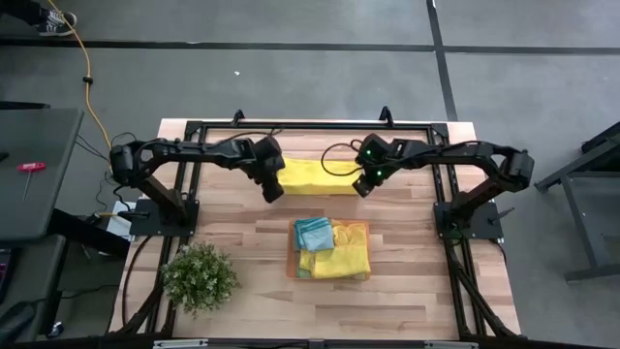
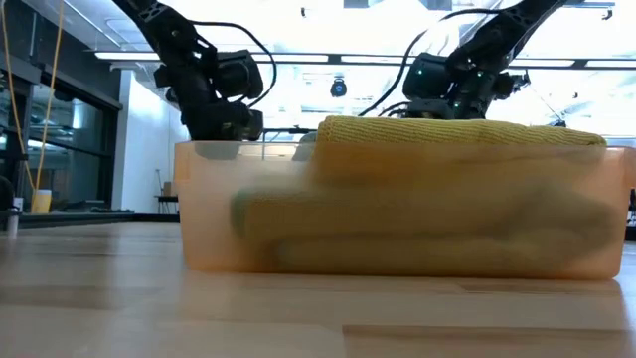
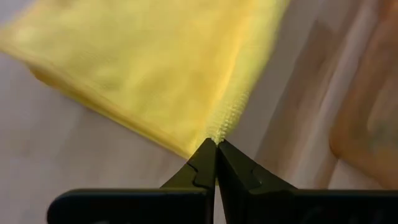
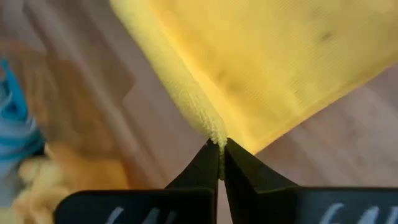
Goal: Fold microfiber towels
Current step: Fold the yellow microfiber towel
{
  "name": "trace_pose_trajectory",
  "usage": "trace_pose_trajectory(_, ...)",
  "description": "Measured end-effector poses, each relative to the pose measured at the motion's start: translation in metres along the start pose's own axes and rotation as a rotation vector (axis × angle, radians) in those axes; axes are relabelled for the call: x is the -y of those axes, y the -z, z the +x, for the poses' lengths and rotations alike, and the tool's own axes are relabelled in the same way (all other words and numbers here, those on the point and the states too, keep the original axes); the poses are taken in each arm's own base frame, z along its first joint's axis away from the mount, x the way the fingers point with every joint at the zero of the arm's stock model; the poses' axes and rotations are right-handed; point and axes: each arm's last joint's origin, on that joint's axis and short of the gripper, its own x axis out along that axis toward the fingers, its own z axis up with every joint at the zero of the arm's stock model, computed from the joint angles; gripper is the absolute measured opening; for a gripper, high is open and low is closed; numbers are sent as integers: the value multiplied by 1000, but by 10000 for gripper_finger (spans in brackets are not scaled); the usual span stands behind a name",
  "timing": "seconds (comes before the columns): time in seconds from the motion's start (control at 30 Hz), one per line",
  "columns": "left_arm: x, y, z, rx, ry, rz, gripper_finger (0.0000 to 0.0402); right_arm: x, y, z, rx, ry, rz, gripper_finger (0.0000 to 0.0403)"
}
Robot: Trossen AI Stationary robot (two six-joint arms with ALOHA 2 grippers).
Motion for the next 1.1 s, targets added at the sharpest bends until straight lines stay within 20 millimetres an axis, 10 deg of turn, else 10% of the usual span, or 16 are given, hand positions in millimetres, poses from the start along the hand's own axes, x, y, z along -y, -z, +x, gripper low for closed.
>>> trace_pose_trajectory(1.1, -35, -25, 11, 231, -278, -66, 0, 33, -22, 9, 221, 254, 259, 0)
